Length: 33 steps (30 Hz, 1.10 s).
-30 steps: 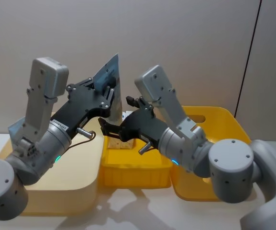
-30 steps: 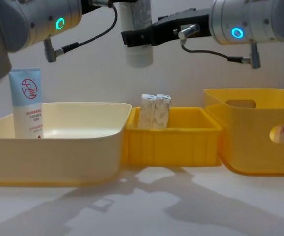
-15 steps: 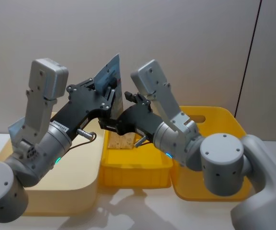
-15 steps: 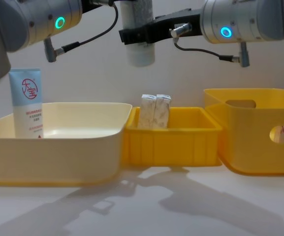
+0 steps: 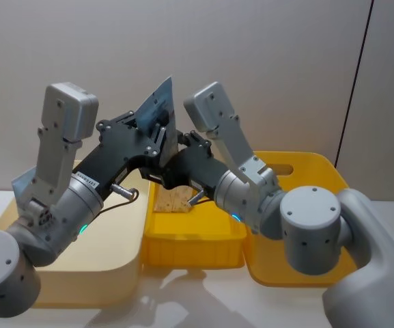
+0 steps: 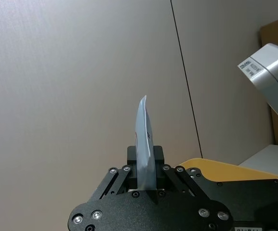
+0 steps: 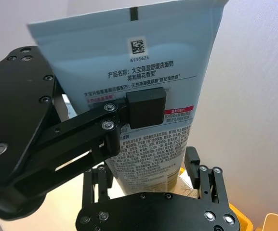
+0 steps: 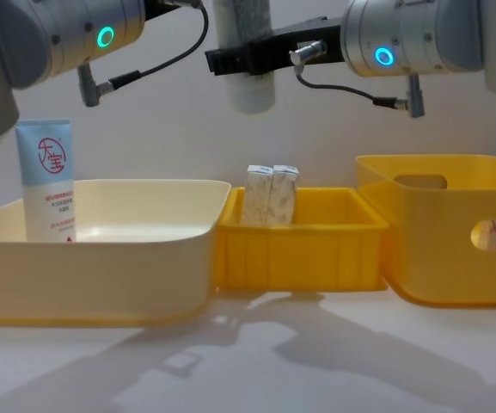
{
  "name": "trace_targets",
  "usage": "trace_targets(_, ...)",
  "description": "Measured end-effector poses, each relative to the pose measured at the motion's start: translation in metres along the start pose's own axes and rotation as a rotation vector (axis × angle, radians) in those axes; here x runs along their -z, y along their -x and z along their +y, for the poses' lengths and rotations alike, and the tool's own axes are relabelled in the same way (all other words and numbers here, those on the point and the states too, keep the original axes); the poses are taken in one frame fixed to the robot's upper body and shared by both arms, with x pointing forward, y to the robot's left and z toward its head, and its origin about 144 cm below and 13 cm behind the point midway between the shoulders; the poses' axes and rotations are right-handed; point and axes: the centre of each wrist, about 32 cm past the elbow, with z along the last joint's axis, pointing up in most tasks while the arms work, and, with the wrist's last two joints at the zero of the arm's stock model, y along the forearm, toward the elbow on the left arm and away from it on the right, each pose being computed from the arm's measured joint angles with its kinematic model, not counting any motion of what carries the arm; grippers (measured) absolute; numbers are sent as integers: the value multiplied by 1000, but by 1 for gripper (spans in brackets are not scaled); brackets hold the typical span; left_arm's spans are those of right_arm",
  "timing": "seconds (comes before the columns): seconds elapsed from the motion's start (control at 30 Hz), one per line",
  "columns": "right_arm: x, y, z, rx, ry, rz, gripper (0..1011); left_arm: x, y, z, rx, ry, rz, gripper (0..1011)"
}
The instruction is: Bimanual collaborative sorting of washing and personal care products
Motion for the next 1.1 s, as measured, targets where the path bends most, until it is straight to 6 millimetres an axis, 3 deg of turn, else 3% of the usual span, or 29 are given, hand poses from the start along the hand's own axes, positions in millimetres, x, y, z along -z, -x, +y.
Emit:
trace_targets(0.27, 0, 0, 2, 0, -1, 5, 699, 0, 0, 0, 3, 1, 0, 190)
trace_targets(1.1, 0, -1, 4, -1, -2, 8, 565, -1, 0, 0, 5, 1, 0, 190)
